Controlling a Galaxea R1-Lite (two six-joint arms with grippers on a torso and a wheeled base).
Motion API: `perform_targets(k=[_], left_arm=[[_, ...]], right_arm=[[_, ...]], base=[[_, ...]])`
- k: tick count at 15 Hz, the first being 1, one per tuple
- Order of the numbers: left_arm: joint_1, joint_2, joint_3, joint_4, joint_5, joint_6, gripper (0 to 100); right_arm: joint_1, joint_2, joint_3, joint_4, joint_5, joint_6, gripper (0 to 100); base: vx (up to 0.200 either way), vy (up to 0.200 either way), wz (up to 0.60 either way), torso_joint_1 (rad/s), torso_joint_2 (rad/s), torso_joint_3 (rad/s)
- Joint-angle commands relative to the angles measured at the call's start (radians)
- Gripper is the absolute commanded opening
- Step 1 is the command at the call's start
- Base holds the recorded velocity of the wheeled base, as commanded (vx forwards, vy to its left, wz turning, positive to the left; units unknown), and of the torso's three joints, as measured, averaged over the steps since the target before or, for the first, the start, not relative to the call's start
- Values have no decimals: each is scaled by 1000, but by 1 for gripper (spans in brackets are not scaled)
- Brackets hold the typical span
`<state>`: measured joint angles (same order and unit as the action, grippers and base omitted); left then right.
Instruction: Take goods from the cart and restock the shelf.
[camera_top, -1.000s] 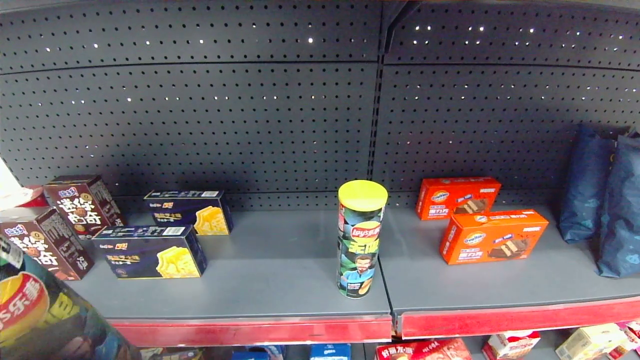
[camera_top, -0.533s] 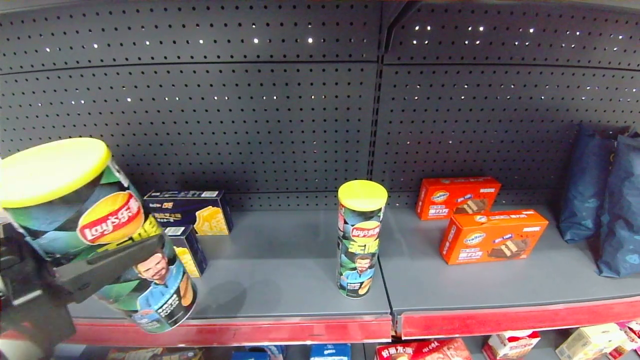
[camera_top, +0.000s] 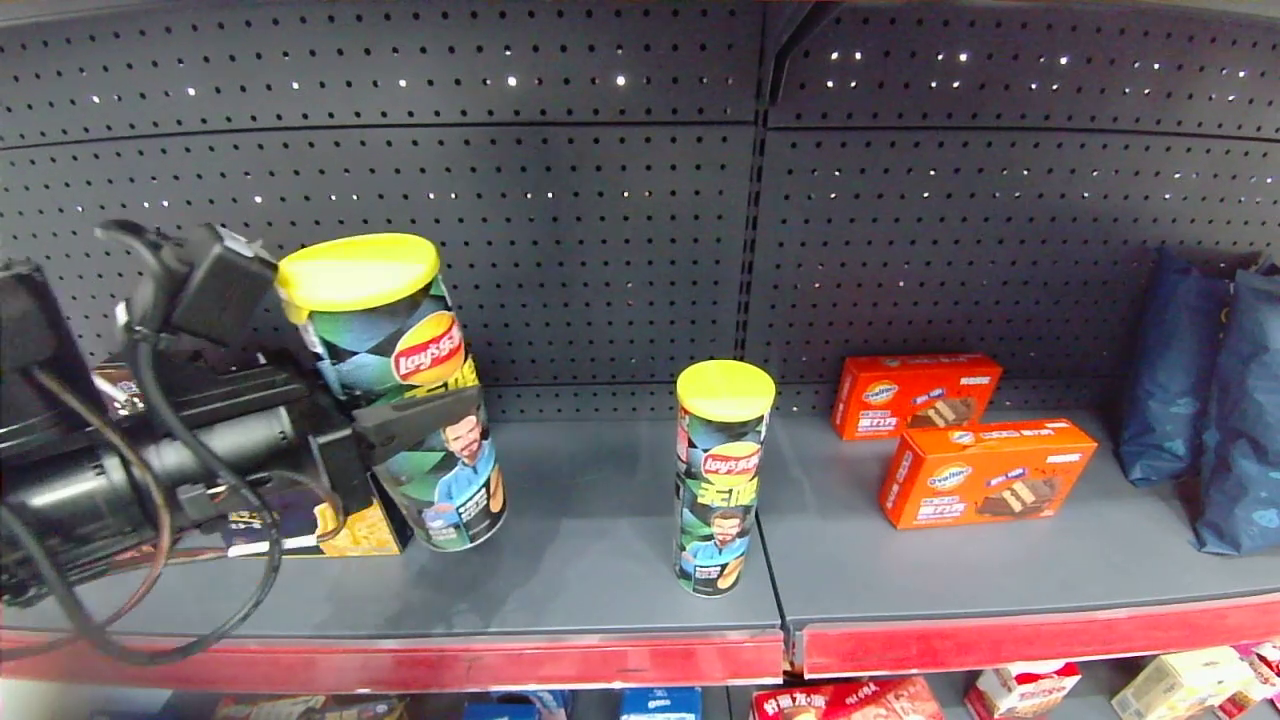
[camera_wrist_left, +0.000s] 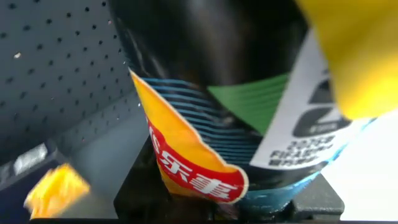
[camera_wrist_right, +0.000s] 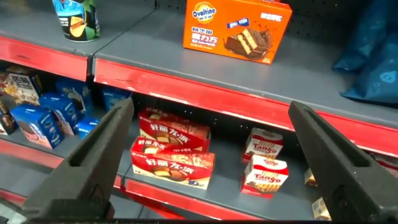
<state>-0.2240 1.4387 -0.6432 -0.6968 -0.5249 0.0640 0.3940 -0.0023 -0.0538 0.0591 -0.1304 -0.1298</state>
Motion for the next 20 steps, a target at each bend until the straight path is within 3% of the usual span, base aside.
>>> perform_targets(k=[1, 4, 10, 11, 12, 13, 16, 20], left_arm=[[-28, 189, -101, -47, -1, -1, 0], [-26, 304, -220, -41, -70, -4, 0], [-37, 517, -415, -50, -87, 28, 0], [-37, 540, -446, -50, -118, 28, 0], [-32, 588, -498, -52, -204, 28, 0], [-32, 612, -536, -55, -219, 26, 0], [-46, 700, -644, -53, -222, 26, 0], [-78, 769, -699, -55, -231, 26, 0]], right_arm=[[0, 2, 0, 1, 0, -2, 100], [0, 2, -1, 1, 0, -10, 100], [0, 2, -1, 1, 0, -19, 100], [0, 2, -1, 1, 0, -19, 100], [0, 2, -1, 1, 0, -36, 100], [0, 2, -1, 1, 0, -42, 100], [0, 2, -1, 1, 0, -45, 100], [0, 2, -1, -4, -1, -44, 100]], base=[[0, 0, 0, 0, 0, 0], [0, 0, 0, 0, 0, 0], [0, 0, 0, 0, 0, 0], [0, 0, 0, 0, 0, 0], [0, 0, 0, 0, 0, 0], [0, 0, 0, 0, 0, 0], [0, 0, 0, 0, 0, 0], [0, 0, 0, 0, 0, 0]])
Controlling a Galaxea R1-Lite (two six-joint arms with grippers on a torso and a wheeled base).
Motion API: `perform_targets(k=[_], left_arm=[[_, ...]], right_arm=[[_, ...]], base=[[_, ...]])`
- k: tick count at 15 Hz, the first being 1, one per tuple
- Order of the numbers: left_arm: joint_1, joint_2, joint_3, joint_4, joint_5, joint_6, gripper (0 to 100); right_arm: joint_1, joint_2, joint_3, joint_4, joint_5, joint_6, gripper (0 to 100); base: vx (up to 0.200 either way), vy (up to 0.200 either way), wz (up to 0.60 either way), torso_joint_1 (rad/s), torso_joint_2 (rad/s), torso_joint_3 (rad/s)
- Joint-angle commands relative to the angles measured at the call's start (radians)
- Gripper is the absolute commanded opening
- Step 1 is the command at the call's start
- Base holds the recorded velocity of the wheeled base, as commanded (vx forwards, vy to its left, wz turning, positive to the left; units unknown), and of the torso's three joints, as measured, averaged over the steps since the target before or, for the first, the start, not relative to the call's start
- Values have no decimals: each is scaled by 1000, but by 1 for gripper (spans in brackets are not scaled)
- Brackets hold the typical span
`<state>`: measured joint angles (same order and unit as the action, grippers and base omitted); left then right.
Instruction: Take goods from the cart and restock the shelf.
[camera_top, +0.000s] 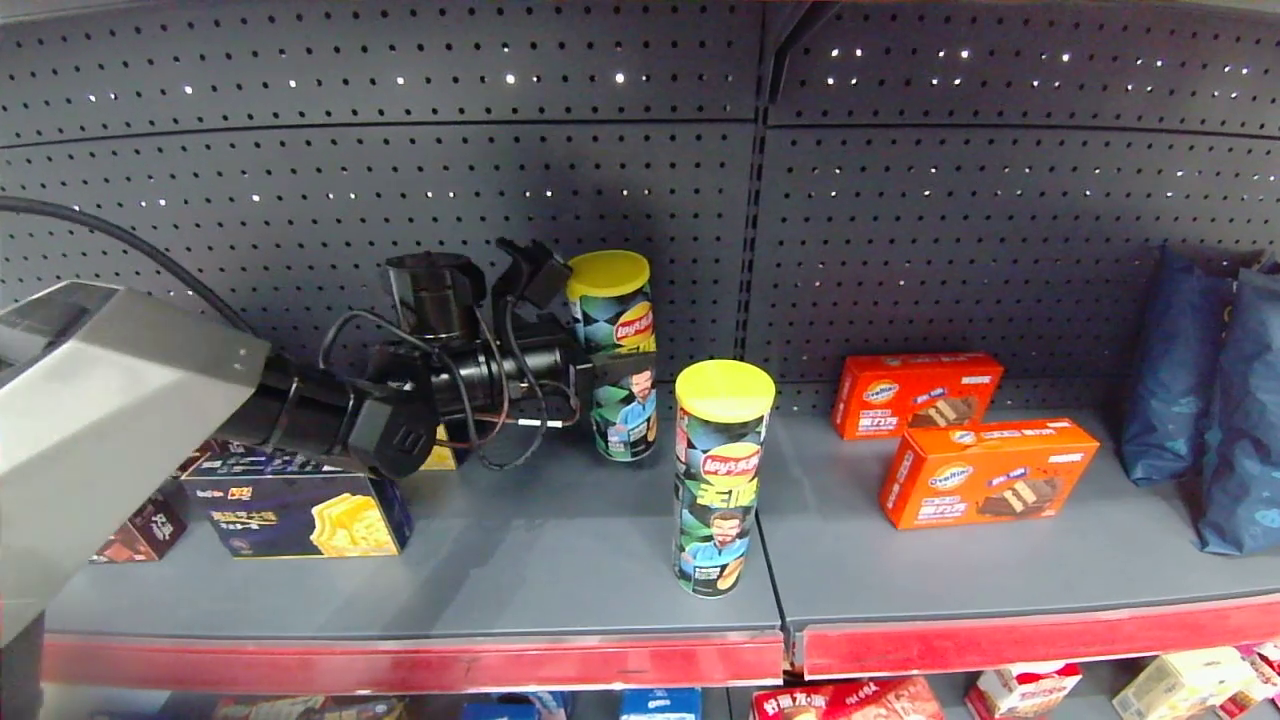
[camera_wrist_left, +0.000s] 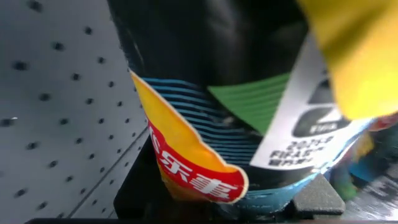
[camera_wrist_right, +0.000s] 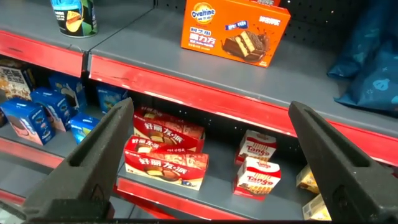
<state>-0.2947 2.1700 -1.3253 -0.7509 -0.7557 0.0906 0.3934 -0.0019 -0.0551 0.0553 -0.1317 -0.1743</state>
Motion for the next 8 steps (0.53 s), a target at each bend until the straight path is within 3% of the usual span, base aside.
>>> perform_targets(k=[1, 8], left_arm=[[-24, 62, -45, -1, -2, 0, 0], [-44, 149, -167, 15, -4, -2, 0]], right_arm=[[-1, 2, 0, 0, 0, -1, 100], [-1, 2, 0, -2, 0, -1, 100]], base=[[0, 0, 0, 0, 0, 0], [0, 0, 0, 0, 0, 0]])
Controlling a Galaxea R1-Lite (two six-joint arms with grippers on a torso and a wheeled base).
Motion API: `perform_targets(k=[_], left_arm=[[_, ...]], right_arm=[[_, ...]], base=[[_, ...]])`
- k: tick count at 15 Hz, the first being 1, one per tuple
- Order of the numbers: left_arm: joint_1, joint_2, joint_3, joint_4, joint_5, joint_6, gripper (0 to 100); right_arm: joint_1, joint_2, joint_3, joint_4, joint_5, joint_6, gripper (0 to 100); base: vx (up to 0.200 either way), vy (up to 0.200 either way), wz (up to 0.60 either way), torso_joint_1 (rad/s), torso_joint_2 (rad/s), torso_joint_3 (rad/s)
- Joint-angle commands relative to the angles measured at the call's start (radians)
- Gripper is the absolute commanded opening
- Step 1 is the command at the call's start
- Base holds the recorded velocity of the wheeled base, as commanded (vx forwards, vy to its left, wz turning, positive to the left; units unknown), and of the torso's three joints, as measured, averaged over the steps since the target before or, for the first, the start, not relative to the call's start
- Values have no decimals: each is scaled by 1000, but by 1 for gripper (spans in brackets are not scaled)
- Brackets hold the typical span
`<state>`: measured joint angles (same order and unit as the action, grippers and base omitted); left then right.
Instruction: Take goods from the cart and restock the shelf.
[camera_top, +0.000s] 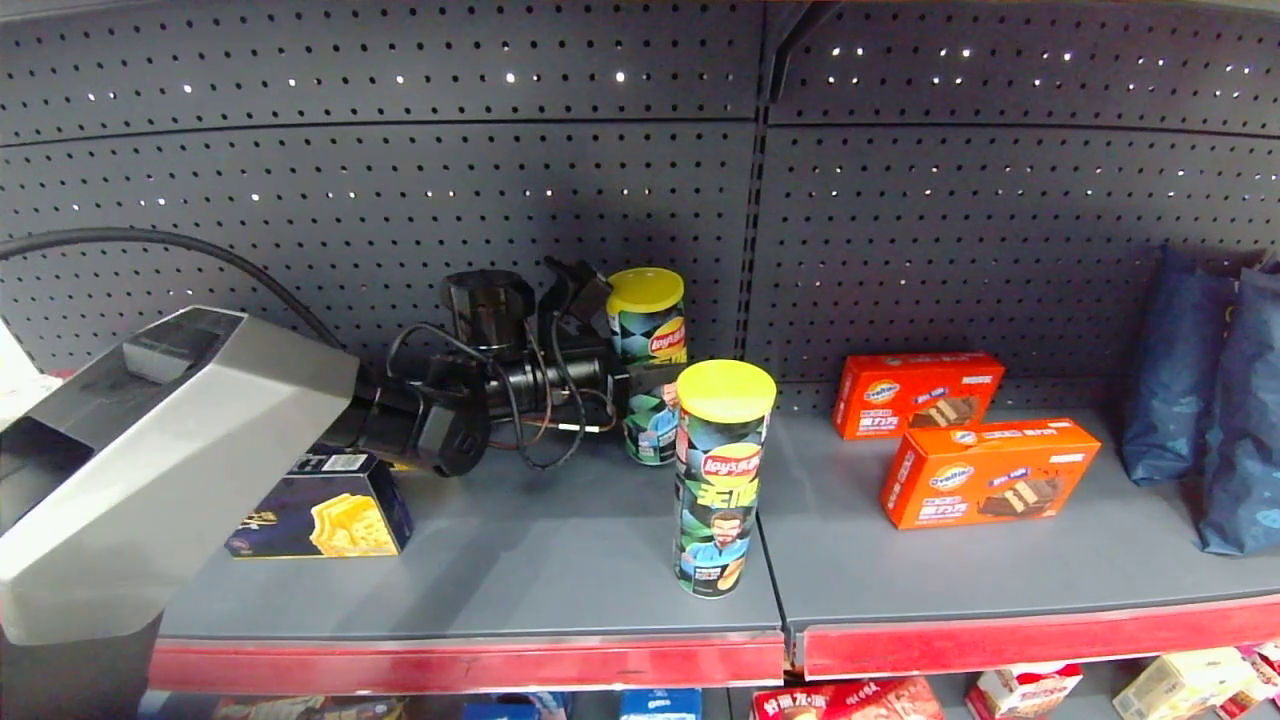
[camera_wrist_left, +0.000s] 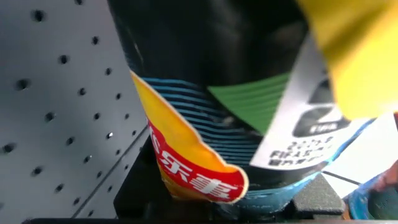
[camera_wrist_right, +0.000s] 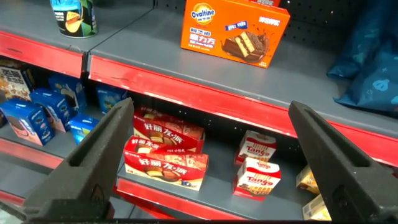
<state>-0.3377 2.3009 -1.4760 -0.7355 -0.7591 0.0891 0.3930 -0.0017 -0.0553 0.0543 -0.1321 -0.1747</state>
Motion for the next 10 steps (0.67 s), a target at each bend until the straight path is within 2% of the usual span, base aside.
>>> perform_targets(k=[1, 4, 6, 10], left_arm=[[-3, 25, -26, -1, 0, -2, 0], [-6, 46, -50, 1, 0, -2, 0], [-11, 48, -64, 41, 1, -2, 0], [-23, 77, -132, 67, 1, 0, 0]], right_arm=[[0, 2, 0, -1, 0, 0, 100], [1, 2, 0, -1, 0, 0, 100], [0, 2, 0, -1, 0, 0, 100], [1, 2, 2, -1, 0, 0, 100]], base=[[0, 0, 0, 0, 0, 0], [0, 0, 0, 0, 0, 0], [0, 0, 0, 0, 0, 0], [0, 0, 0, 0, 0, 0]])
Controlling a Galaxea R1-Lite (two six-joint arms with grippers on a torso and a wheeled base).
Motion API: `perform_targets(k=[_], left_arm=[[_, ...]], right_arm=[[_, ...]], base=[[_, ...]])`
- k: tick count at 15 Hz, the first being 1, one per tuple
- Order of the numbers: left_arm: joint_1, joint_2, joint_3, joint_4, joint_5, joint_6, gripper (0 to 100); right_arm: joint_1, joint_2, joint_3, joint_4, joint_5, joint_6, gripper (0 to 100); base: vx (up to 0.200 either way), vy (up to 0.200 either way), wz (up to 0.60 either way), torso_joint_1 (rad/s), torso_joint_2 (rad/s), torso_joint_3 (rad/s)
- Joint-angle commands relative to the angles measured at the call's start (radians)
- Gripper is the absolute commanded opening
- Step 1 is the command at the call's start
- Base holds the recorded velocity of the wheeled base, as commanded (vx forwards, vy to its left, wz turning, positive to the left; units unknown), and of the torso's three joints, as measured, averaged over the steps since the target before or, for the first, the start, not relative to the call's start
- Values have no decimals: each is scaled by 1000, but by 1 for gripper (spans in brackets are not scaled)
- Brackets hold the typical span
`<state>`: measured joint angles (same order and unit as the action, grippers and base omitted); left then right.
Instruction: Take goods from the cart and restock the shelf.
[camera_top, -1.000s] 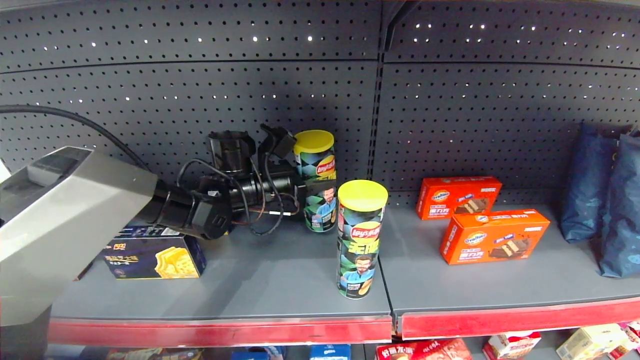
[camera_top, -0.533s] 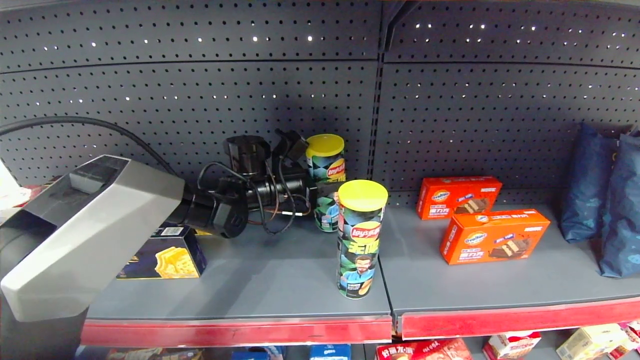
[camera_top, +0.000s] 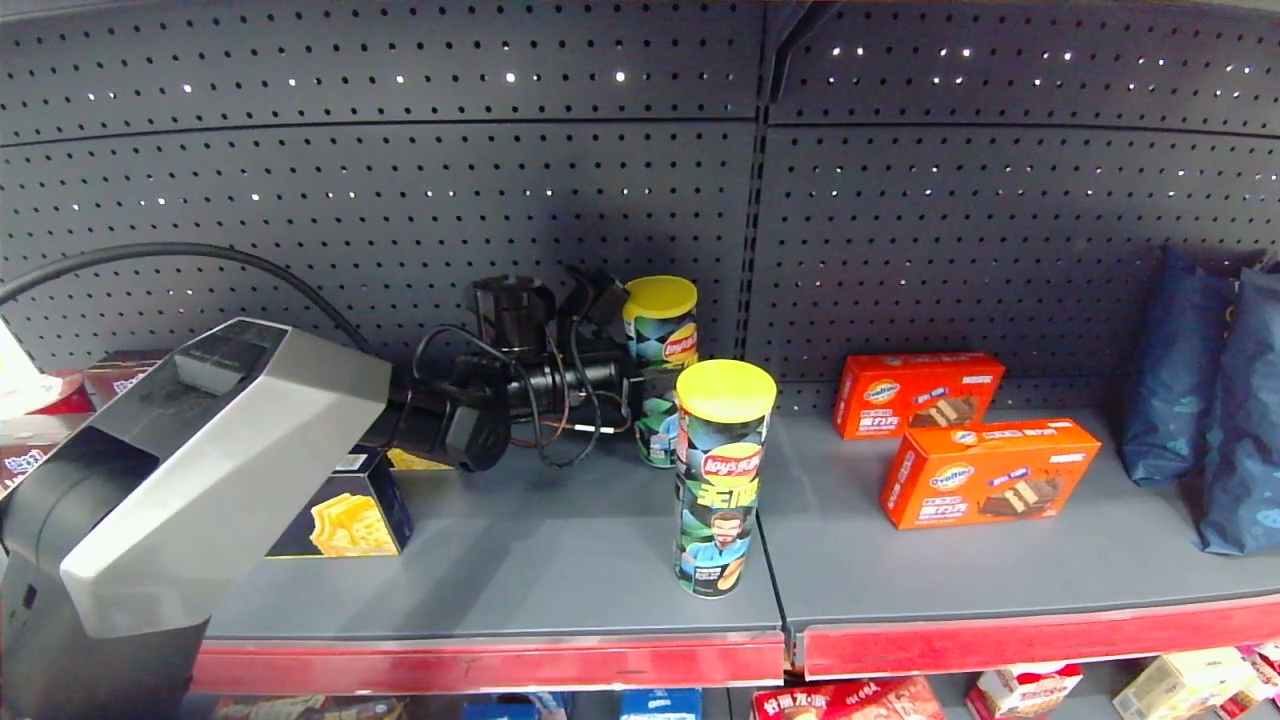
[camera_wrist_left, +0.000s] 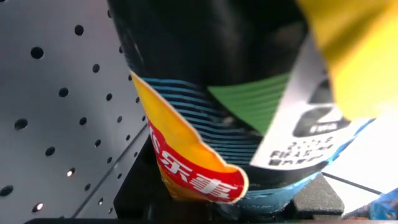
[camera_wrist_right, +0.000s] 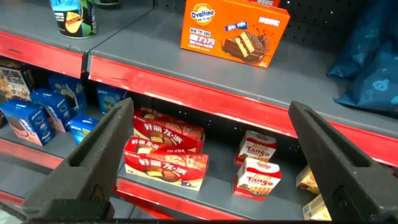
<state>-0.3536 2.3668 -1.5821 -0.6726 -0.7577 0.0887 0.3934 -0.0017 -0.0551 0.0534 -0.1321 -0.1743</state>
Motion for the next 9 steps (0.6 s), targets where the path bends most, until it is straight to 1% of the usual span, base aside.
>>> perform_targets(k=[1, 6, 7, 9], left_arm=[[-8, 11, -29, 11, 0, 0, 0], [-11, 17, -27, 21, 1, 5, 0], [-13, 17, -27, 21, 1, 5, 100], [-15, 17, -24, 21, 1, 6, 100]], right_arm=[[1, 2, 0, 0, 0, -1, 100], [-1, 2, 1, 0, 0, 1, 100], [1, 2, 1, 0, 0, 1, 100], [-1, 2, 1, 0, 0, 1, 100]], base=[[0, 0, 0, 0, 0, 0], [0, 0, 0, 0, 0, 0], [0, 0, 0, 0, 0, 0], [0, 0, 0, 0, 0, 0]])
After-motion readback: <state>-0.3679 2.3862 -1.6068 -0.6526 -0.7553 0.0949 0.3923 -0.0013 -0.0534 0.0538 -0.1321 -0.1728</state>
